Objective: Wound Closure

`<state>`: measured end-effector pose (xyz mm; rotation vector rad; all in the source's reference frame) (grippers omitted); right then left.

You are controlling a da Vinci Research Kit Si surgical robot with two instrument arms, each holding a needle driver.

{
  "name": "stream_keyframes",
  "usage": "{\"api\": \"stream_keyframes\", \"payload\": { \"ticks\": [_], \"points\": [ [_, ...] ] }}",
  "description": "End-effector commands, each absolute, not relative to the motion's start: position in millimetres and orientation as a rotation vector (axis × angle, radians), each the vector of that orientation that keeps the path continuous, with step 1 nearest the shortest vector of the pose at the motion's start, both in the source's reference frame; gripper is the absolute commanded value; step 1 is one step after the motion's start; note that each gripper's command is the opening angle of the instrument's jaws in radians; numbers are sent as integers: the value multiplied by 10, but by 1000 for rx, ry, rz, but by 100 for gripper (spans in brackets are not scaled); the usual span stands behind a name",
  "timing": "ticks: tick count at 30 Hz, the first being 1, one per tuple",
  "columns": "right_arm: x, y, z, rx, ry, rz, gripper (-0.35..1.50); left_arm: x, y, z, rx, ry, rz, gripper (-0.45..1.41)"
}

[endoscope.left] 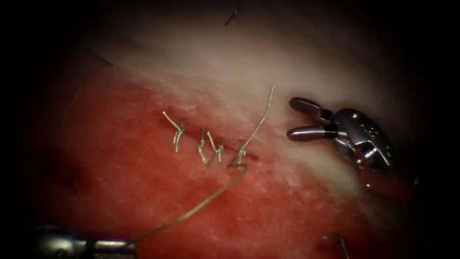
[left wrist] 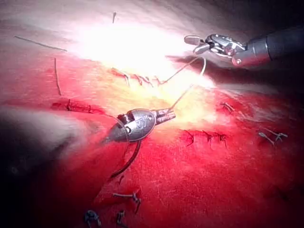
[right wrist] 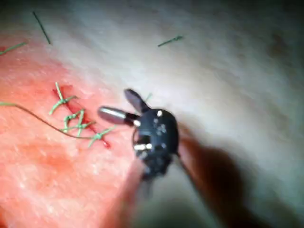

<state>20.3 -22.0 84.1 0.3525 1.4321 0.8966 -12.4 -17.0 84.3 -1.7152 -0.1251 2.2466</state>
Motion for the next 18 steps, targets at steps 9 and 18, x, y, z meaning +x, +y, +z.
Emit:
{"api": "stream_keyframes", "payload": {
  "ticks": [9, 18],
  "points": [
    [236, -224, 827, 108, 1415, 638, 109, -136, -138, 888, -1683, -140, 2264, -45],
    [229, -196, 852, -17, 1274, 573, 56, -117, -143, 880, -1645, -212, 2371, -45]
  ]
}}
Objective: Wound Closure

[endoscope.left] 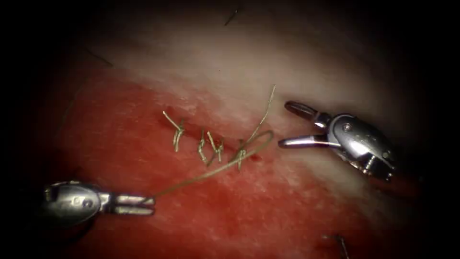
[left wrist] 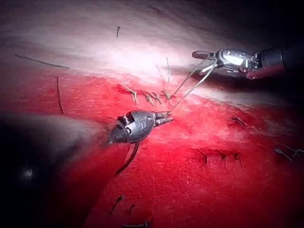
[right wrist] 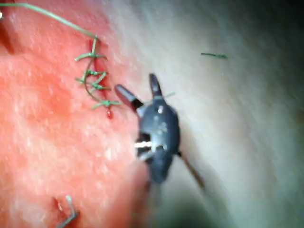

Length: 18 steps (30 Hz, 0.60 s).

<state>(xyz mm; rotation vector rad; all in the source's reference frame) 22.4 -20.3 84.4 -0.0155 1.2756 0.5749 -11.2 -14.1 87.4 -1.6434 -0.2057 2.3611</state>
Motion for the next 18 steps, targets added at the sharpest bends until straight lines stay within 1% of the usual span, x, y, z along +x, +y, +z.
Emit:
{"api": "stream_keyframes", "payload": {
  "ticks": [1, 3, 4, 9, 10, 12, 18],
  "points": [
    [230, -193, 854, -21, 1278, 577, 41, -117, -144, 879, -1641, -217, 2377, -45],
    [236, -188, 858, -18, 1281, 574, 2, -118, -144, 878, -1628, -232, 2392, -45],
    [243, -185, 861, 2, 1301, 558, -35, -121, -143, 878, -1632, -237, 2399, -45],
    [280, -178, 867, 40, 1369, 513, -35, -130, -133, 882, -1640, -247, 2409, -45],
    [296, -178, 871, 52, 1395, 496, -35, -133, -128, 883, -1644, -249, 2412, -45],
    [309, -181, 874, 75, 1421, 467, -35, -134, -122, 885, -1645, -252, 2408, -45],
    [332, -200, 884, 118, 1473, 402, -35, -129, -102, 892, -1655, -248, 2393, -45]
  ]
}}
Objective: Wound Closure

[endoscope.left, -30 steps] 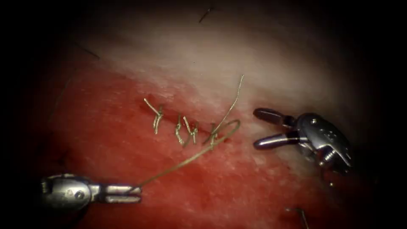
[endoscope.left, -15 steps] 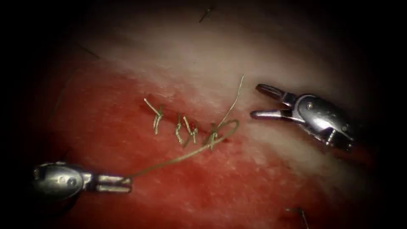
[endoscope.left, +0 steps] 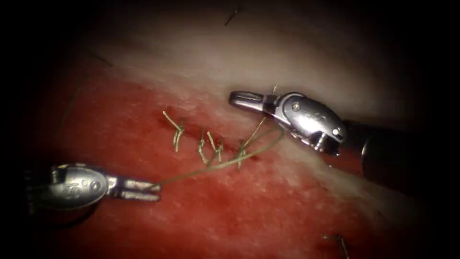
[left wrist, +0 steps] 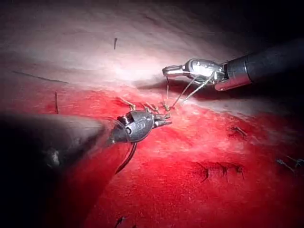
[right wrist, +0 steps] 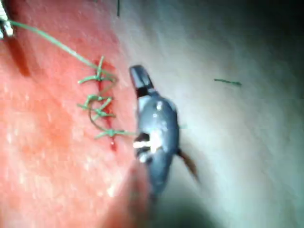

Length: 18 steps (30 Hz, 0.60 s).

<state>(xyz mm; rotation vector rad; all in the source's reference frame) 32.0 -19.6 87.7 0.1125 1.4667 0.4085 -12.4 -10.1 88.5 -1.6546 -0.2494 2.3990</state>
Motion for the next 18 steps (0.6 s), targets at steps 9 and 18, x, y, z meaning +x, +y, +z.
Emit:
{"api": "stream_keyframes", "payload": {
  "ticks": [9, 18],
  "points": [
    [337, -230, 881, 183, 1491, 360, -35, -142, -57, 923, -1688, -168, 2299, -45],
    [331, -245, 869, 207, 1507, 353, -35, -162, -19, 979, -1580, -73, 2310, -45]
  ]
}}
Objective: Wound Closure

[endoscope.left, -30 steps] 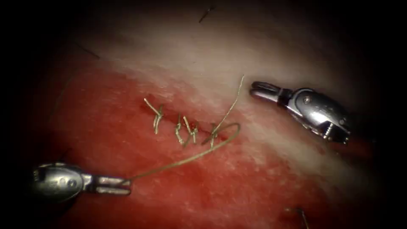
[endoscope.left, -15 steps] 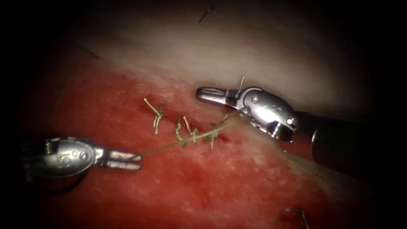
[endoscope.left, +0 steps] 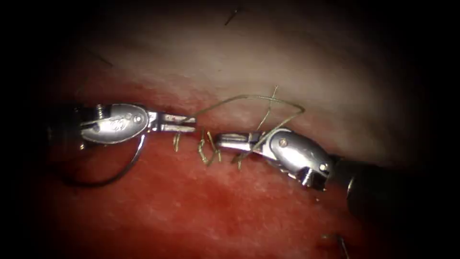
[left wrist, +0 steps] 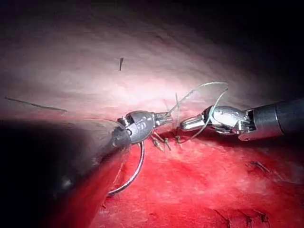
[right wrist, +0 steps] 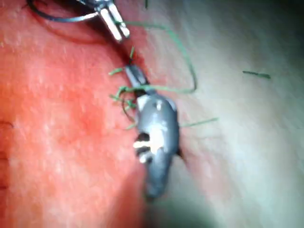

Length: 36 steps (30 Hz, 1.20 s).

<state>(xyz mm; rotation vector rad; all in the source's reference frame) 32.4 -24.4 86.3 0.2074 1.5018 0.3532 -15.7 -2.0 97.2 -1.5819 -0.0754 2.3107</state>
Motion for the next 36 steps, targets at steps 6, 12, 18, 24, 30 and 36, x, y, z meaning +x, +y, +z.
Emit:
{"api": "stream_keyframes", "payload": {
  "ticks": [6, 12, 18, 24, 30, 36],
  "points": [
    [333, -248, 865, 199, 1530, 367, -35, -177, -15, 1012, -1487, -25, 2353, -45],
    [331, -239, 851, 195, 1556, 391, -35, -195, -22, 1047, -1417, -12, 2419, -45],
    [329, -226, 838, 191, 1571, 420, -11, -202, -28, 1057, -1392, -14, 2444, -45],
    [333, -213, 827, 163, 1593, 467, 17, -211, -35, 1050, -1374, -24, 2453, -45],
    [340, -210, 825, 70, 1554, 536, 56, -222, -48, 1036, -1392, -33, 2466, -45],
    [342, -206, 831, -69, 1448, 656, 124, -223, -55, 1029, -1393, -40, 2468, -45]
  ]
}}
